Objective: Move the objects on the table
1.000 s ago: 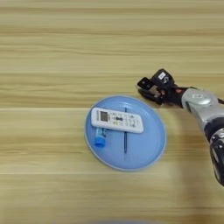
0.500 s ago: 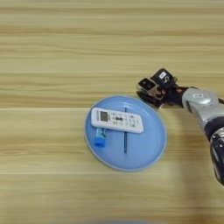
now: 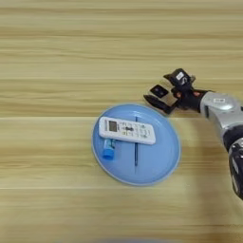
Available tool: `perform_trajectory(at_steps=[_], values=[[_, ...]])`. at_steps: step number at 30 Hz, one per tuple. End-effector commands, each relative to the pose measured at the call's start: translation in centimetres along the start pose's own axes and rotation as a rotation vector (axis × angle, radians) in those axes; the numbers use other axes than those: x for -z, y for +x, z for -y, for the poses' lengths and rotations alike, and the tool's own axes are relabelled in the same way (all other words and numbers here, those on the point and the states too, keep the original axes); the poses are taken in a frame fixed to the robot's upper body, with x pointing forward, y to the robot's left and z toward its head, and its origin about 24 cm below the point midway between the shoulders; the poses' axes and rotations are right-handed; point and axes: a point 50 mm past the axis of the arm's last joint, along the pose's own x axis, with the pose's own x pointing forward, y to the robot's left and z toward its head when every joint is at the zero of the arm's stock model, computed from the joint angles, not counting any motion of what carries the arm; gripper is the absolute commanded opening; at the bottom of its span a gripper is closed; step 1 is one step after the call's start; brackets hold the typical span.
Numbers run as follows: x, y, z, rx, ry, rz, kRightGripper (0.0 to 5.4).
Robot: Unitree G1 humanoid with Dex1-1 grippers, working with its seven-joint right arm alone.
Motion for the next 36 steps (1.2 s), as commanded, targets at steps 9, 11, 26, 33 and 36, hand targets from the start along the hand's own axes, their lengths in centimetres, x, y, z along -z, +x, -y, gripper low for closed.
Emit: perform_trajectory(at_steps=[9,11,26,33,36], values=[[-6.9,-0.6,2.0,-0.044,-0.174,0.310,5.37],[-7.0,-0.7,1.7,-0.067,-0.182,0.328,5.37],[-7.8,-1.4,-0.1,-0.257,-0.216,0.430,5.37],[-7.3,-1.6,-1.4,-0.368,-0.224,0.416,5.37],[-6.8,-1.7,-2.0,-0.418,-0.233,0.396,5.37]])
